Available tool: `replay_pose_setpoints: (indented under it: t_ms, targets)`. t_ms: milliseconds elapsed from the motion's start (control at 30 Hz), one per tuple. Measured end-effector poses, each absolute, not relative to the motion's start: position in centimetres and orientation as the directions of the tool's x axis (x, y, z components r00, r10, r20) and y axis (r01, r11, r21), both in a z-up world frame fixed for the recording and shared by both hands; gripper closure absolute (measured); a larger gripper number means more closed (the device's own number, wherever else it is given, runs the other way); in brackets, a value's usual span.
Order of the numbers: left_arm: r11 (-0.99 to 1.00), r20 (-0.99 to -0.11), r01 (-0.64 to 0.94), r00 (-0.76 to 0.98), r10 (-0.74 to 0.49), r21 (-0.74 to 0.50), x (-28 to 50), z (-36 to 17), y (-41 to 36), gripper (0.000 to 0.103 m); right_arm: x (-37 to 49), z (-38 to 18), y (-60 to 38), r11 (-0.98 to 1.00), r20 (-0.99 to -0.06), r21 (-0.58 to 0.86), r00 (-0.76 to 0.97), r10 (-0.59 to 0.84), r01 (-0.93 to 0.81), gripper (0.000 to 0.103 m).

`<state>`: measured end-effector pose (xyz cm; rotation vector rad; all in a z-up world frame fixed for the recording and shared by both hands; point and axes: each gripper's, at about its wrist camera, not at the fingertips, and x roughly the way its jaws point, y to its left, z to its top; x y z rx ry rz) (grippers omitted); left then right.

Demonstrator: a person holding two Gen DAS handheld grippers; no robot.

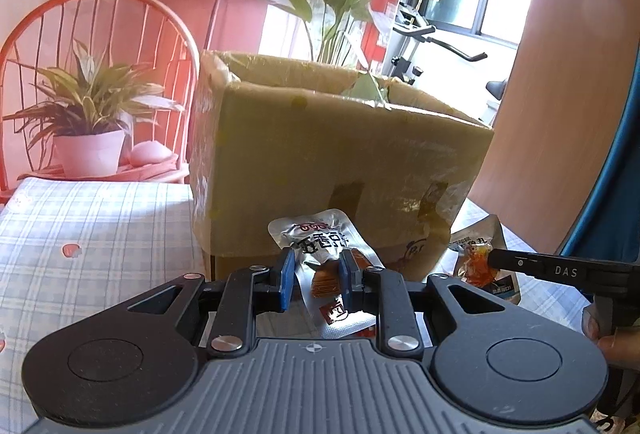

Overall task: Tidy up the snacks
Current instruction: 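Grasp the small clear candy packet with right tool while left tool holds silver packet, then carry both packets over the box and open both tools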

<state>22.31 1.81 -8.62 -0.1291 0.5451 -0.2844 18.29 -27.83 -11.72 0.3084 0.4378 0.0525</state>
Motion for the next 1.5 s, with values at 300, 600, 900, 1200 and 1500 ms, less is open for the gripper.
replay_pose_setpoints:
  t_ms: [300, 600, 900, 1200, 1500]
  targets:
    - [0.953, -0.465, 0.235, 0.833, -0.299, -0.192, 22.2, -7.4, 1.8, 0.078, 17.3, -10.0, -28.1, 0.954, -0.368, 0.300, 0.922, 0.120, -0.005, 0.102]
    - [0.953, -0.420, 0.239, 0.858, -0.296, -0.186, 22.3, -5.4, 2.3, 0.078, 16.4, -7.4, -28.9, 0.955, -0.303, 0.296, 0.944, 0.129, -0.036, 0.102]
    - [0.943, -0.354, 0.272, 0.877, -0.326, -0.194, 23.3, -1.6, 2.1, 0.078, 16.1, -2.6, -29.2, 0.955, -0.199, 0.279, 0.968, 0.155, -0.095, 0.102]
    - [0.945, -0.315, 0.277, 0.894, -0.319, -0.173, 28.6, 3.0, 1.3, 0.078, 21.0, 3.0, -28.3, 0.959, -0.116, 0.236, 0.975, 0.191, -0.160, 0.102]
    - [0.970, -0.423, 0.228, 0.873, -0.242, -0.084, 34.8, 1.9, 0.9, 0.078, 29.3, 2.3, -25.4, 0.950, -0.186, 0.263, 0.958, 0.219, -0.166, 0.102]
